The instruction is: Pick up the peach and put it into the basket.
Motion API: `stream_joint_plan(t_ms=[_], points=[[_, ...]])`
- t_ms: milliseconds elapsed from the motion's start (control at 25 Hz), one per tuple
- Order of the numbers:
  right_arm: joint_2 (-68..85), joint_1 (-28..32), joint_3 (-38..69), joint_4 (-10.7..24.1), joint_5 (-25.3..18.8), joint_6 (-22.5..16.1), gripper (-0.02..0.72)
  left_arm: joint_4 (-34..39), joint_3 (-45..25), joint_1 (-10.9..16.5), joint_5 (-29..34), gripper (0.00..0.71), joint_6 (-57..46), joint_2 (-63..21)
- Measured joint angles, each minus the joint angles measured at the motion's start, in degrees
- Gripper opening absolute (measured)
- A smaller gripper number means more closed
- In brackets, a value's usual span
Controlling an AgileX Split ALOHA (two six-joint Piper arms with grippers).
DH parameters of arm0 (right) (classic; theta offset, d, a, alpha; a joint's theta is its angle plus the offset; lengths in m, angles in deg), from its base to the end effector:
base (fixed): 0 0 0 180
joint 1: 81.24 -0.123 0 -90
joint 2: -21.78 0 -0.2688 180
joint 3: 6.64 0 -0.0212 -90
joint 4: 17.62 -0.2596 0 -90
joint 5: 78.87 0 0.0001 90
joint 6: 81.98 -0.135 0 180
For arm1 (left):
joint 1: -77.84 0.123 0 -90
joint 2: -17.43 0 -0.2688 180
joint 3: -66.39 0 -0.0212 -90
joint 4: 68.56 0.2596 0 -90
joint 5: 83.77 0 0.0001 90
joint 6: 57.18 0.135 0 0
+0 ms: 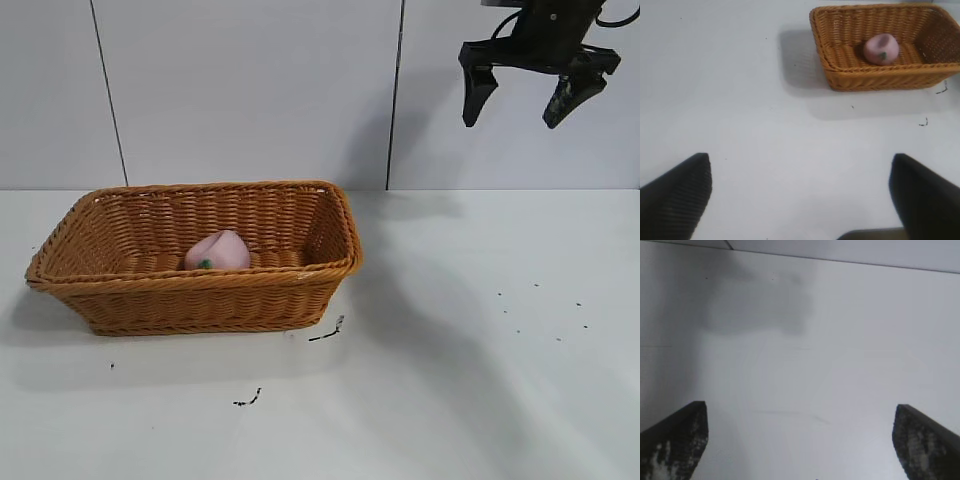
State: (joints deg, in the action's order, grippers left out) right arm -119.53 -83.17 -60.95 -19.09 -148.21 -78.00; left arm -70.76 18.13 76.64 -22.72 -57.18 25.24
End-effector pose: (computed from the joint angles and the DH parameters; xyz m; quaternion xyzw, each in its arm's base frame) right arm 0.5216 0.0208 0.2021 -0.0485 0.9775 0.0090 0.2052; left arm 0.0572 -0.0057 0.2605 0.0098 0.8530 -0.0246 0.5213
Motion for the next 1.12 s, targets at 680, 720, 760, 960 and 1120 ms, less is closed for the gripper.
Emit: stream_joint_plan(t_ms=[680, 720, 760, 960, 1120], points=[[42.18, 0.0, 39.9, 1.13, 0.02, -2.47, 0.695, 0.0, 0.0, 0.0, 0.0, 0.693, 0.0, 0.0], [45.85, 0.0, 43.65, 1.13, -0.03, -2.47, 0.695, 0.0, 0.0, 0.0, 0.0, 0.693, 0.0, 0.0], [49.53, 0.0, 47.44, 1.13, -0.03, -2.51, 0.695, 0.0, 0.0, 0.0, 0.0, 0.693, 0.0, 0.0], [66.61, 0.0, 65.64, 1.01, -0.03, -3.09, 0.695, 0.0, 0.0, 0.0, 0.0, 0.693, 0.0, 0.0], [81.3, 0.0, 78.66, 1.01, 0.63, -3.27, 0.695, 0.0, 0.0, 0.0, 0.0, 0.693, 0.0, 0.0]])
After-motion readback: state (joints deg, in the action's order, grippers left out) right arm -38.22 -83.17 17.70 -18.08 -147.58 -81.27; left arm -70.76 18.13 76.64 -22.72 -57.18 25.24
